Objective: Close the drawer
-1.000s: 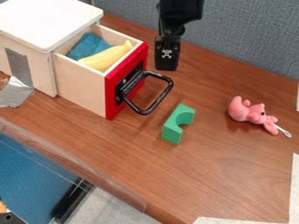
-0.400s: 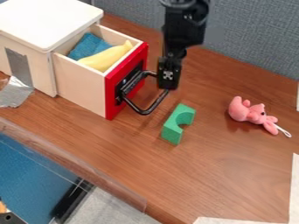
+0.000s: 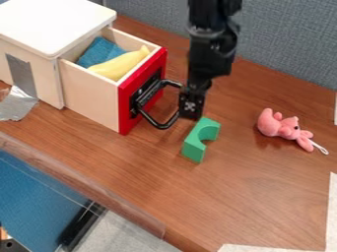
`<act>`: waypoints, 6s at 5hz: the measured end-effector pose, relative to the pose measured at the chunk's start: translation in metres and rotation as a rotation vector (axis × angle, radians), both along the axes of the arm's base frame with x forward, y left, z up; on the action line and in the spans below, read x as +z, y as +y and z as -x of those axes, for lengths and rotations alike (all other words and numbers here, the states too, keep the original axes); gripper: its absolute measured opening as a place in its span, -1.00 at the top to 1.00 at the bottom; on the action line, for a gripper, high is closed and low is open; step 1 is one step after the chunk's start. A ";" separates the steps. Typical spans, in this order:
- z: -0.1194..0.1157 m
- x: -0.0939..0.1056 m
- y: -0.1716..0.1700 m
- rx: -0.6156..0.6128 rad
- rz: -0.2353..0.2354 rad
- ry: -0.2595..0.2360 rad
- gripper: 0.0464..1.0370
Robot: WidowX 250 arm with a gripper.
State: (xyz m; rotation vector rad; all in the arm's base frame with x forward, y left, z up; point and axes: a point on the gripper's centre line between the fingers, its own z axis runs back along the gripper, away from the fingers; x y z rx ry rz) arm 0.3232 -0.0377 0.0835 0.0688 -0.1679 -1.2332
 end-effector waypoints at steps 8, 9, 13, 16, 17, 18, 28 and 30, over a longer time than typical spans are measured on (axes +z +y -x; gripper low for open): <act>-0.003 -0.050 0.006 -0.036 0.026 -0.028 -0.92; -0.001 -0.053 0.012 -0.030 0.015 -0.026 -0.92; 0.011 -0.055 0.054 0.058 -0.007 0.016 -0.92; 0.019 -0.055 0.095 0.148 -0.016 0.027 -0.92; 0.023 -0.055 0.111 0.182 -0.018 0.029 -0.92; 0.024 -0.054 0.120 0.195 -0.019 0.029 -0.92; 0.128 0.053 0.043 0.684 0.076 0.149 -0.92; 0.163 0.070 0.039 0.863 0.074 0.137 -0.92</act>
